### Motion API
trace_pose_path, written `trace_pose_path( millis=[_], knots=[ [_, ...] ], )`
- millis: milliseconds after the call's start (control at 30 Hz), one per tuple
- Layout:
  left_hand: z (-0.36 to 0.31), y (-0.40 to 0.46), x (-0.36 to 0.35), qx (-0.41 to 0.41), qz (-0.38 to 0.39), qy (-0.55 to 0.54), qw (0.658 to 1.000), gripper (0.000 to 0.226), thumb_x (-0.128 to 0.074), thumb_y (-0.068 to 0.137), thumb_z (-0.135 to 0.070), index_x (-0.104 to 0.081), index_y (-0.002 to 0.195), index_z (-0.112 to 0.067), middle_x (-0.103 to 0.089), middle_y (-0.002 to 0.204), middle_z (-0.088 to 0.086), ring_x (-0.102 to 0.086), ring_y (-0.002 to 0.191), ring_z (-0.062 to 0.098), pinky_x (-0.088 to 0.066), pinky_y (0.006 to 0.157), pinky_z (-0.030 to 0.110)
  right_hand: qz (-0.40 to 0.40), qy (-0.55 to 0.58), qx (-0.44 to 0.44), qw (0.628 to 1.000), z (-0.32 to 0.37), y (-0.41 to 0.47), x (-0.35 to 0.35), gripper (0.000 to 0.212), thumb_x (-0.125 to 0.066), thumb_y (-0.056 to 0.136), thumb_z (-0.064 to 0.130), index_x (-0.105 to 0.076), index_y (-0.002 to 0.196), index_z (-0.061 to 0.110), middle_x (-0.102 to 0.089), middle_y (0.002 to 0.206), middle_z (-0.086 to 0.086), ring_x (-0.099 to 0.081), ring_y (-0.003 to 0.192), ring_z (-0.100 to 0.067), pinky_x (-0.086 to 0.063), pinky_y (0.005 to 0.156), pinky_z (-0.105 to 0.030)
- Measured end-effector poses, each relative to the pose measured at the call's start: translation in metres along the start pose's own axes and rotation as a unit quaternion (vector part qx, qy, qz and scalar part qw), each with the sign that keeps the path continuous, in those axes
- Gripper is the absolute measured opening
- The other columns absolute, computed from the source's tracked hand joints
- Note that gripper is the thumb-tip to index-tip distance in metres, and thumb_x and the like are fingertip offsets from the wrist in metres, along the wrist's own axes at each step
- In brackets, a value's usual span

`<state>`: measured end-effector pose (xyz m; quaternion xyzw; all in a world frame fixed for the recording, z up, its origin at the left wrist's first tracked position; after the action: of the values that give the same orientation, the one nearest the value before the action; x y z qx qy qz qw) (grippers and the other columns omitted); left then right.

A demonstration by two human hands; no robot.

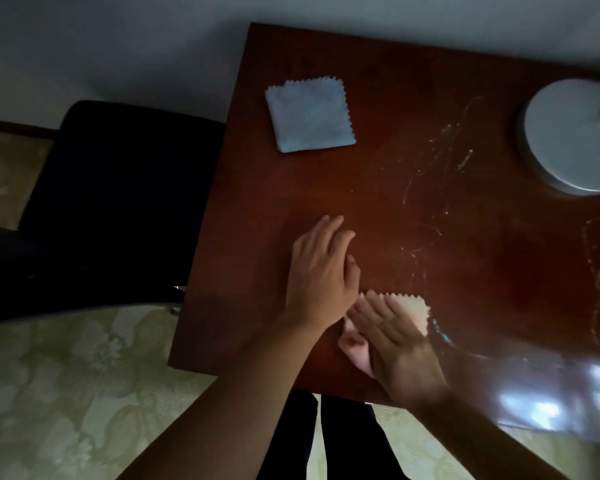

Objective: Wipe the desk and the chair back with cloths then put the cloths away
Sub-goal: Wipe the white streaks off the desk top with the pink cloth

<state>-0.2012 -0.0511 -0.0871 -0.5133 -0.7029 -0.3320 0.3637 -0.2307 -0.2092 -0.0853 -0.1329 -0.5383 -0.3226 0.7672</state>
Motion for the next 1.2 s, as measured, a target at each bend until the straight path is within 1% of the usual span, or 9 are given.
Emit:
trace_pose_path(
  millis=[133,300,433,500,633,767,967,1100,1200],
  knots=[
    [-0.002,-0.008,-0.016,0.011,0.029,0.011,0.999,0.044,-0.051,0.092,-0.030,-0.057,0.133,-0.016,-0.045,0.152,0.005,-0.030,0.147,0.020,-0.025,0.119,0.042,0.010,-0.024,0.033,0.999,-0.040,0.006,0.021,0.046,-0.035,0.105,0.040,-0.058,0.127,0.006,-0.058,0.133,-0.012,-0.053,0.127,-0.026,-0.036,0.111,-0.042],
    [-0.004,-0.007,-0.017,0.007,0.023,0.035,0.999,0.048,-0.051,0.090,-0.033,-0.057,0.133,-0.014,-0.046,0.151,0.007,-0.032,0.146,0.022,-0.021,0.120,0.040,-0.016,-0.033,-0.141,0.989,-0.121,0.091,0.038,0.053,-0.022,0.097,0.025,-0.051,0.138,0.007,-0.050,0.142,-0.014,-0.041,0.136,-0.031,-0.029,0.116,-0.044],
    [-0.004,-0.008,-0.018,0.007,0.024,0.039,0.999,0.049,-0.051,0.090,-0.035,-0.057,0.133,-0.014,-0.047,0.150,0.007,-0.033,0.146,0.022,-0.019,0.120,0.040,-0.038,-0.024,-0.174,0.984,-0.108,0.108,0.032,0.061,-0.022,0.102,0.042,-0.053,0.136,0.001,-0.050,0.140,-0.019,-0.041,0.136,-0.032,-0.026,0.116,-0.042],
    [-0.003,-0.009,-0.019,0.008,0.030,0.051,0.998,0.049,-0.049,0.091,-0.037,-0.056,0.134,-0.015,-0.046,0.151,0.007,-0.032,0.146,0.023,-0.016,0.120,0.038,-0.039,0.001,-0.162,0.986,-0.072,0.070,0.022,0.061,-0.025,0.104,0.045,-0.057,0.132,0.001,-0.053,0.138,-0.017,-0.043,0.134,-0.029,-0.030,0.115,-0.043],
    [-0.006,-0.008,-0.018,0.016,0.036,0.053,0.998,0.050,-0.047,0.091,-0.038,-0.056,0.135,-0.015,-0.045,0.152,0.006,-0.030,0.147,0.022,-0.018,0.120,0.041,-0.043,-0.013,-0.074,0.996,-0.020,-0.017,0.002,0.041,-0.069,0.091,0.025,-0.063,0.126,0.006,-0.057,0.136,-0.009,-0.049,0.132,-0.025,-0.041,0.108,-0.047],
    [-0.006,-0.007,-0.017,0.014,0.040,0.057,0.997,0.050,-0.048,0.091,-0.037,-0.055,0.136,-0.015,-0.044,0.153,0.006,-0.029,0.148,0.021,-0.015,0.121,0.039,0.002,-0.021,0.020,1.000,-0.046,-0.016,0.012,0.046,-0.059,0.096,0.036,-0.057,0.133,0.009,-0.055,0.137,-0.010,-0.049,0.131,-0.025,-0.040,0.108,-0.045],
    [-0.006,-0.007,-0.017,0.009,0.029,0.061,0.998,0.050,-0.049,0.091,-0.037,-0.055,0.136,-0.016,-0.046,0.151,0.007,-0.031,0.146,0.023,-0.016,0.120,0.039,-0.074,-0.037,-0.239,0.967,-0.151,0.075,0.057,0.070,-0.024,0.097,0.055,-0.049,0.139,0.006,-0.046,0.144,-0.020,-0.039,0.137,-0.038,-0.034,0.111,-0.053],
    [-0.005,-0.007,-0.018,0.005,0.024,0.067,0.997,0.049,-0.052,0.090,-0.036,-0.056,0.135,-0.015,-0.046,0.151,0.008,-0.033,0.145,0.024,-0.016,0.120,0.039,-0.082,-0.021,-0.219,0.972,-0.105,0.070,0.038,0.077,-0.016,0.100,0.057,-0.055,0.133,-0.001,-0.053,0.137,-0.025,-0.045,0.132,-0.039,-0.028,0.115,-0.041],
    [-0.005,-0.008,-0.018,0.006,0.022,0.058,0.998,0.050,-0.051,0.090,-0.036,-0.056,0.134,-0.014,-0.046,0.151,0.008,-0.033,0.146,0.024,-0.016,0.120,0.039,-0.063,-0.008,-0.152,0.986,-0.026,0.002,0.009,0.048,-0.040,0.103,0.037,-0.063,0.124,0.000,-0.059,0.131,-0.016,-0.051,0.128,-0.031,-0.031,0.115,-0.037]
  ],
)
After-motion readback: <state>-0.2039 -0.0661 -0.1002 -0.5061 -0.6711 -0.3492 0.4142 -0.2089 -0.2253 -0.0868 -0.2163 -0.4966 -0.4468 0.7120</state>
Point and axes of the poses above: each hand's wrist, its own y-axis towards the middle knuckle, its own x-axis out of the back of the hand, z = x × y, the point moved 3 cm from there along y, towards the middle knuckle
